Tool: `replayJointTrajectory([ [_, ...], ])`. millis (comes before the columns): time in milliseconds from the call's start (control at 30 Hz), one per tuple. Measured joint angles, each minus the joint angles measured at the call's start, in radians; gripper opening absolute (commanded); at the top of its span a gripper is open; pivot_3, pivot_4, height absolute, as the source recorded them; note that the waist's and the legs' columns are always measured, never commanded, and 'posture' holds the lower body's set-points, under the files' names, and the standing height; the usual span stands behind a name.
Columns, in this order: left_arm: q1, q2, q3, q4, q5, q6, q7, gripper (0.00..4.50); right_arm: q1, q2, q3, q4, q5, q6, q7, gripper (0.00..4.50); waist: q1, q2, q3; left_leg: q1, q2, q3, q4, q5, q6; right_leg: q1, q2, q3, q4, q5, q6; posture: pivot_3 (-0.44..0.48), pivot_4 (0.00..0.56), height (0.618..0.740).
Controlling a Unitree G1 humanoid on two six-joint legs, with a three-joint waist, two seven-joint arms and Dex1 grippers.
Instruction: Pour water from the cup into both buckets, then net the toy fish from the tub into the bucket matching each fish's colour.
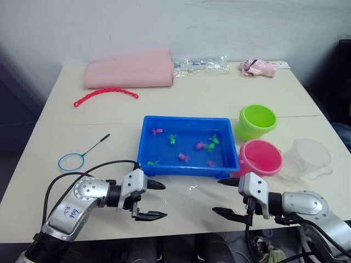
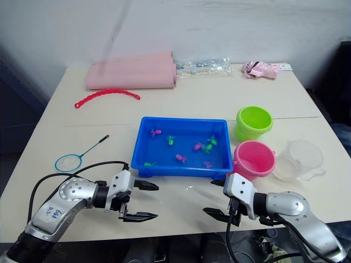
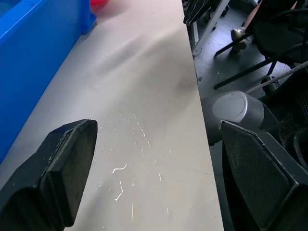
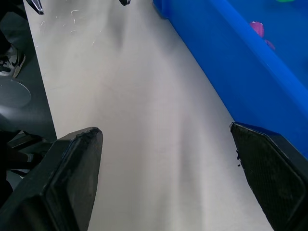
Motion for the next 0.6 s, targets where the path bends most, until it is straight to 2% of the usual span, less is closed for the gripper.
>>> replayJointTrajectory([
  [100, -0.003, 0.000, -0.001, 0.002, -0.010, 0.007, -0.016, 4.41, 0.008, 0.006, -0.004, -0.002, 0.002, 0.003, -0.009, 4.50, 0.001, 0.000, 0.000, 0.000, 0.000, 0.000, 0.000, 0.000, 0.000, 0.000, 0.000, 0.000, 0.000, 0.000, 0.000, 0.000, 0.150, 0.738],
  [233, -0.043, -0.012, 0.001, -0.018, -0.135, 0.152, -0.046, 4.41, 0.071, 0.069, -0.063, -0.035, 0.046, 0.052, -0.087, 4.50, 0.002, 0.000, 0.000, -0.001, 0.000, -0.001, 0.001, 0.000, 0.000, 0.000, 0.000, 0.000, 0.000, 0.000, 0.000, 0.000, 0.150, 0.738],
  [400, -0.258, -0.051, 0.074, -0.063, -0.386, 0.388, -0.028, 4.41, 0.189, 0.182, -0.273, -0.191, 0.186, 0.184, -0.264, 4.50, 0.006, 0.001, 0.000, -0.001, 0.000, -0.003, 0.002, 0.001, 0.001, 0.002, 0.000, -0.001, 0.002, 0.000, 0.001, 0.000, 0.150, 0.738],
  [500, -0.389, -0.089, 0.114, -0.021, -0.454, 0.454, 0.001, 4.41, 0.295, 0.212, -0.446, -0.271, 0.263, 0.273, -0.362, 4.50, 0.005, 0.001, 0.000, -0.001, -0.001, -0.003, 0.002, 0.001, 0.000, 0.002, 0.001, -0.001, 0.001, 0.000, 0.001, 0.000, 0.150, 0.738],
  [600, -0.463, -0.128, 0.122, 0.030, -0.469, 0.484, 0.022, 4.41, 0.365, 0.252, -0.592, -0.316, 0.333, 0.328, -0.439, 4.50, 0.001, 0.001, 0.000, -0.001, -0.001, -0.002, 0.002, 0.001, 0.000, 0.002, 0.003, 0.000, 0.001, 0.000, 0.001, 0.000, 0.150, 0.738],
])
